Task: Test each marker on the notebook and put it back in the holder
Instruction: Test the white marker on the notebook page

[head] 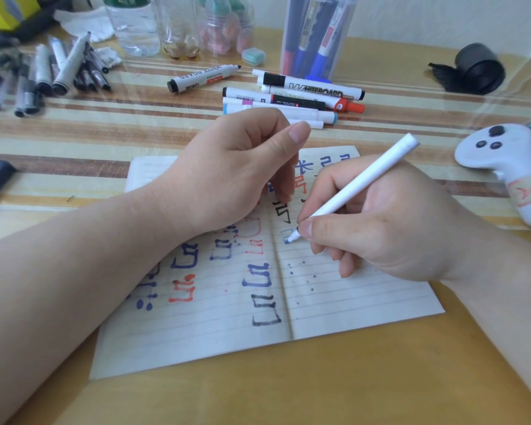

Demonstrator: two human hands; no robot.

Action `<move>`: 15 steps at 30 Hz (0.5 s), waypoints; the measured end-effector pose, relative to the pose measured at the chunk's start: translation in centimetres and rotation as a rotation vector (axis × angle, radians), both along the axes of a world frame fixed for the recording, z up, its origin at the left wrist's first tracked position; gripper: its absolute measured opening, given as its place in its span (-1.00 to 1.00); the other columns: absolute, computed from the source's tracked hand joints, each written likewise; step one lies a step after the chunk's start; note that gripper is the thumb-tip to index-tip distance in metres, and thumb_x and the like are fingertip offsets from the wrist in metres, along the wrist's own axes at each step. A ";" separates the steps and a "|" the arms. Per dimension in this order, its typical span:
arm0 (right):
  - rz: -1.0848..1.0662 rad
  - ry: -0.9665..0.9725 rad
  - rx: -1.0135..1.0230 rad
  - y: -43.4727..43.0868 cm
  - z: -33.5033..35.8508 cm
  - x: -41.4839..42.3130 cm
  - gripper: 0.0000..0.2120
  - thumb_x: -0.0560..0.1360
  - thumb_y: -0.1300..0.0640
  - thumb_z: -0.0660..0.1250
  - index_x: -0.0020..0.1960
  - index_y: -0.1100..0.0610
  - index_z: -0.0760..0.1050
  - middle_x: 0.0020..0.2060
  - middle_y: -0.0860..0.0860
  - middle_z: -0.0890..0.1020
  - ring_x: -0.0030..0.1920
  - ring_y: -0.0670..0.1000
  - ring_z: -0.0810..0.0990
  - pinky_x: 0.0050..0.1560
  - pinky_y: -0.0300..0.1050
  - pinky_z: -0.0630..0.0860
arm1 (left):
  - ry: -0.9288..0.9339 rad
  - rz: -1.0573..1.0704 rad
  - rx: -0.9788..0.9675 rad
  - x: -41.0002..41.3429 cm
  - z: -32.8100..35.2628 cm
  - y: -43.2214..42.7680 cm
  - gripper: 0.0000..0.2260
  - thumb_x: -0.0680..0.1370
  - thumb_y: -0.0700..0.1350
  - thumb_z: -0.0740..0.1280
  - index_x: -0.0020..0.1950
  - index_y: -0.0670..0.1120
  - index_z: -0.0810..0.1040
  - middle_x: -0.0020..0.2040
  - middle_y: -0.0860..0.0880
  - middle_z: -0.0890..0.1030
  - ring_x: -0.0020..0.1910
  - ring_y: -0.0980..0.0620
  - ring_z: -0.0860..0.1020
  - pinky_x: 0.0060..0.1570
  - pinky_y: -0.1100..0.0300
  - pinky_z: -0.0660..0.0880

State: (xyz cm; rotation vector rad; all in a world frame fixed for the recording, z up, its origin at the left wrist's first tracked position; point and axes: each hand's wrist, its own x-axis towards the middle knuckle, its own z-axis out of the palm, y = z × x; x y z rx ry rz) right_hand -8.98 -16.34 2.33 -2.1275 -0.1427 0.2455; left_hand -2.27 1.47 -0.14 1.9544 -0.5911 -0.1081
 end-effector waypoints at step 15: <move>0.026 -0.010 0.006 -0.1 -0.2 0.2 -0.94 0.35 0.25 0.43 -0.29 0.19 0.59 -0.48 0.10 0.61 -0.50 0.10 0.57 -0.52 -0.04 0.52 | 0.005 -0.009 -0.006 -0.1 0.0 0.0 -0.65 0.69 0.06 0.23 -0.21 -0.09 0.52 -0.32 -0.01 0.69 -0.46 0.19 0.48 -0.34 0.31 0.41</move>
